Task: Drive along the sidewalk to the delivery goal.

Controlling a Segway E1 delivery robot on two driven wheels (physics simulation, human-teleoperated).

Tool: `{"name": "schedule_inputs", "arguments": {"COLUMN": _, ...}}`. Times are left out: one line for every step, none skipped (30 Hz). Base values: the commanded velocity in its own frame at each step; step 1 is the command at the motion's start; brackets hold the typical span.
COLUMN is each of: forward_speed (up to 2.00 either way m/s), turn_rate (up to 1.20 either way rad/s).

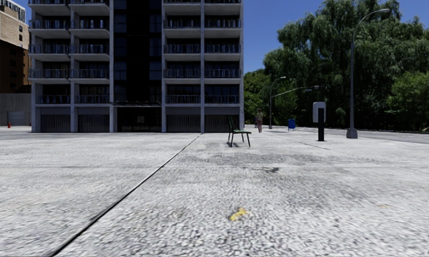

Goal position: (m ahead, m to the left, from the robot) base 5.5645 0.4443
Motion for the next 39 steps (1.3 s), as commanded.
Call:
{"name": "schedule_inputs", "arguments": {"forward_speed": 2.00, "turn_rate": 0.00}}
{"name": "schedule_inputs", "arguments": {"forward_speed": 2.00, "turn_rate": 0.00}}
{"name": "schedule_inputs", "arguments": {"forward_speed": 2.00, "turn_rate": 0.00}}
{"name": "schedule_inputs", "arguments": {"forward_speed": 2.00, "turn_rate": 0.00}}
{"name": "schedule_inputs", "arguments": {"forward_speed": 2.00, "turn_rate": 0.00}}
{"name": "schedule_inputs", "arguments": {"forward_speed": 2.00, "turn_rate": 0.00}}
{"name": "schedule_inputs", "arguments": {"forward_speed": 2.00, "turn_rate": 0.00}}
{"name": "schedule_inputs", "arguments": {"forward_speed": 2.00, "turn_rate": 0.00}}
{"name": "schedule_inputs", "arguments": {"forward_speed": 2.00, "turn_rate": 0.00}}
{"name": "schedule_inputs", "arguments": {"forward_speed": 2.00, "turn_rate": 0.00}}
{"name": "schedule_inputs", "arguments": {"forward_speed": 2.00, "turn_rate": 0.00}}
{"name": "schedule_inputs", "arguments": {"forward_speed": 2.00, "turn_rate": 0.00}}
{"name": "schedule_inputs", "arguments": {"forward_speed": 2.00, "turn_rate": 0.00}}
{"name": "schedule_inputs", "arguments": {"forward_speed": 2.00, "turn_rate": 0.00}}
{"name": "schedule_inputs", "arguments": {"forward_speed": 2.00, "turn_rate": 0.00}}
{"name": "schedule_inputs", "arguments": {"forward_speed": 2.00, "turn_rate": 0.00}}
{"name": "schedule_inputs", "arguments": {"forward_speed": 2.00, "turn_rate": 0.00}}
{"name": "schedule_inputs", "arguments": {"forward_speed": 2.00, "turn_rate": 0.00}}
{"name": "schedule_inputs", "arguments": {"forward_speed": 2.00, "turn_rate": 0.00}}
{"name": "schedule_inputs", "arguments": {"forward_speed": 2.00, "turn_rate": 0.00}}
{"name": "schedule_inputs", "arguments": {"forward_speed": 2.00, "turn_rate": 0.00}}
{"name": "schedule_inputs", "arguments": {"forward_speed": 2.00, "turn_rate": 0.00}}
{"name": "schedule_inputs", "arguments": {"forward_speed": 2.00, "turn_rate": 0.00}}
{"name": "schedule_inputs", "arguments": {"forward_speed": 2.00, "turn_rate": 0.00}}
{"name": "schedule_inputs", "arguments": {"forward_speed": 2.00, "turn_rate": 0.00}}
{"name": "schedule_inputs", "arguments": {"forward_speed": 2.00, "turn_rate": 0.00}}
{"name": "schedule_inputs", "arguments": {"forward_speed": 2.00, "turn_rate": 0.00}}
{"name": "schedule_inputs", "arguments": {"forward_speed": 2.00, "turn_rate": 0.00}}
{"name": "schedule_inputs", "arguments": {"forward_speed": 2.00, "turn_rate": 0.00}}
{"name": "schedule_inputs", "arguments": {"forward_speed": 2.00, "turn_rate": 0.00}}
{"name": "schedule_inputs", "arguments": {"forward_speed": 2.00, "turn_rate": 0.00}}
{"name": "schedule_inputs", "arguments": {"forward_speed": 2.00, "turn_rate": 0.00}}
{"name": "schedule_inputs", "arguments": {"forward_speed": 2.00, "turn_rate": 0.00}}
{"name": "schedule_inputs", "arguments": {"forward_speed": 2.00, "turn_rate": 0.00}}
{"name": "schedule_inputs", "arguments": {"forward_speed": 2.00, "turn_rate": 0.00}}
{"name": "schedule_inputs", "arguments": {"forward_speed": 2.00, "turn_rate": 0.00}}
{"name": "schedule_inputs", "arguments": {"forward_speed": 2.00, "turn_rate": 0.00}}
{"name": "schedule_inputs", "arguments": {"forward_speed": 2.00, "turn_rate": 0.00}}
{"name": "schedule_inputs", "arguments": {"forward_speed": 2.00, "turn_rate": 0.00}}
